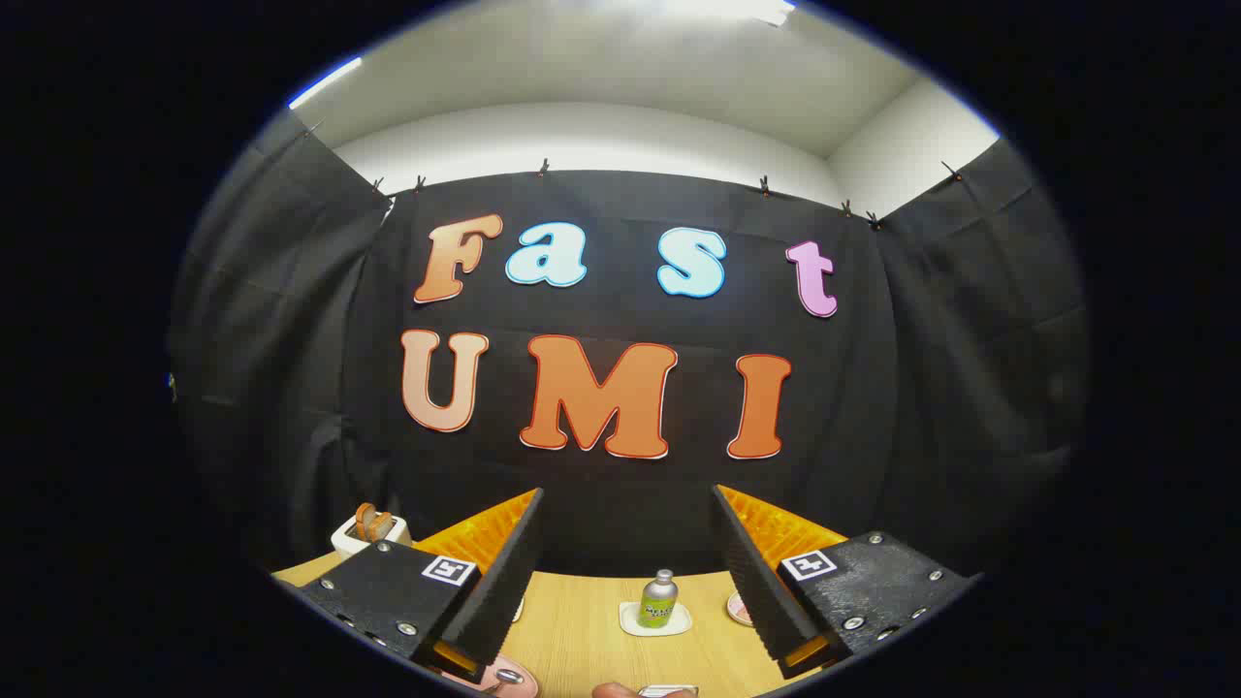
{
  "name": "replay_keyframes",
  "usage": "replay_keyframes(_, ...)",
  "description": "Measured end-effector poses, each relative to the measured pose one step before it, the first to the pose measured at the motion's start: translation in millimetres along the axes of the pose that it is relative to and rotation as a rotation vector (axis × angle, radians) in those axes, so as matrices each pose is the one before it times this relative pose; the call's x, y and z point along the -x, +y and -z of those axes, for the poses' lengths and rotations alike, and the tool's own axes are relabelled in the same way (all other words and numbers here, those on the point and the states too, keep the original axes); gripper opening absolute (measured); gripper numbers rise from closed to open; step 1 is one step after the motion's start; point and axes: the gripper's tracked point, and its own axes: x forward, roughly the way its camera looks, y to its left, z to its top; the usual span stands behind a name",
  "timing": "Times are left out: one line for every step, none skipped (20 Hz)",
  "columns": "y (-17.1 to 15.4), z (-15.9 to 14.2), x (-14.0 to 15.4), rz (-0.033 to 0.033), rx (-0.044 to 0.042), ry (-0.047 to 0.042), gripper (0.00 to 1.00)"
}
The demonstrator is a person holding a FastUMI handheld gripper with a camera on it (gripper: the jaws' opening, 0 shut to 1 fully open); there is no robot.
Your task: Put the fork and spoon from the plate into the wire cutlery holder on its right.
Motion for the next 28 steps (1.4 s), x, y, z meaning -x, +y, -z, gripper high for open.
replay_keyframes(0.13, 1.86, -0.22, -0.00324, -0.00365, 0.00333, 0.98)
replay_keyframes(-0.18, 2.2, 0.45, -0.00045, 0.00035, 0.00292, 0.99)
replay_keyframes(-0.53, 0.8, -0.05, -0.00022, 0.00173, 0.00565, 0.99)
replay_keyframes(0.45, 1.02, 1.35, -0.00244, 0.00059, 0.00507, 0.99)
replay_keyframes(-0.36, -0.29, -0.26, -0.00014, 0.00048, 0.00104, 0.99)
replay_keyframes(0.74, -0.35, -0.16, -0.00403, -0.00067, -0.0009, 0.99)
replay_keyframes(-0.75, 1.19, -0.39, 0.00104, 0.00053, -0.00089, 0.99)
replay_keyframes(0.71, 1.26, -0.95, -0.00312, -0.00131, -0.00018, 0.99)
replay_keyframes(-0.1, -1.41, 0.92, 0.001, 0.00019, -0.00123, 0.99)
replay_keyframes(0.11, 0.01, -0.29, -0.00145, -0.00088, -0.00009, 0.99)
replay_keyframes(0.2, 0.37, -0.41, 0.0004, -0.00022, -0.00048, 0.99)
replay_keyframes(0.24, -0.42, -0.31, -0.00127, -0.00039, 0.00028, 0.99)
replay_keyframes(1.01, 0.85, -0.15, -0.00305, 0.00062, 0.00119, 0.99)
replay_keyframes(-0.29, -0.49, -0.17, 0.00058, 0.00362, 0.00092, 0.99)
replay_keyframes(0.93, 0.58, -0.74, -0.00433, 0.00211, 0.001, 0.99)
replay_keyframes(0.14, 0.0, -0.07, -0.00015, 0.00255, 0.00156, 0.99)
replay_keyframes(0.76, 0.79, -0.19, -0.00428, 0.00005, 0.00369, 0.99)
replay_keyframes(1.22, 1.38, -0.1, -0.00374, -0.00127, 0.00431, 0.99)
replay_keyframes(1.63, 0.81, -1.46, -0.00248, -0.00023, 0.00406, 0.99)
replay_keyframes(3.71, 1.21, -2.97, -0.00542, 0.0001, 0.00364, 0.99)
replay_keyframes(3.39, 0.71, -1.76, -0.00239, 0.0008, 0.00209, 0.99)
replay_keyframes(4.3, -0.53, -0.53, -0.01505, -0.00463, 0.0002, 0.99)
replay_keyframes(3.54, 0.11, 2.22, -0.01109, -0.00904, 0.00195, 0.99)
replay_keyframes(0.83, 1.54, 0.76, -0.003, -0.00979, 0.00562, 0.99)
replay_keyframes(0.03, 1.05, 1.48, -0.00147, -0.00305, 0.00239, 0.99)
replay_keyframes(1.28, 1.05, 0.77, 0.00001, 0.00139, 0.00258, 0.99)
replay_keyframes(1.86, 1.59, 0.81, -0.00345, 0.00221, 0.00208, 0.99)
replay_keyframes(2.12, 0.63, 1.26, -0.00357, 0.00395, 0.00213, 0.99)
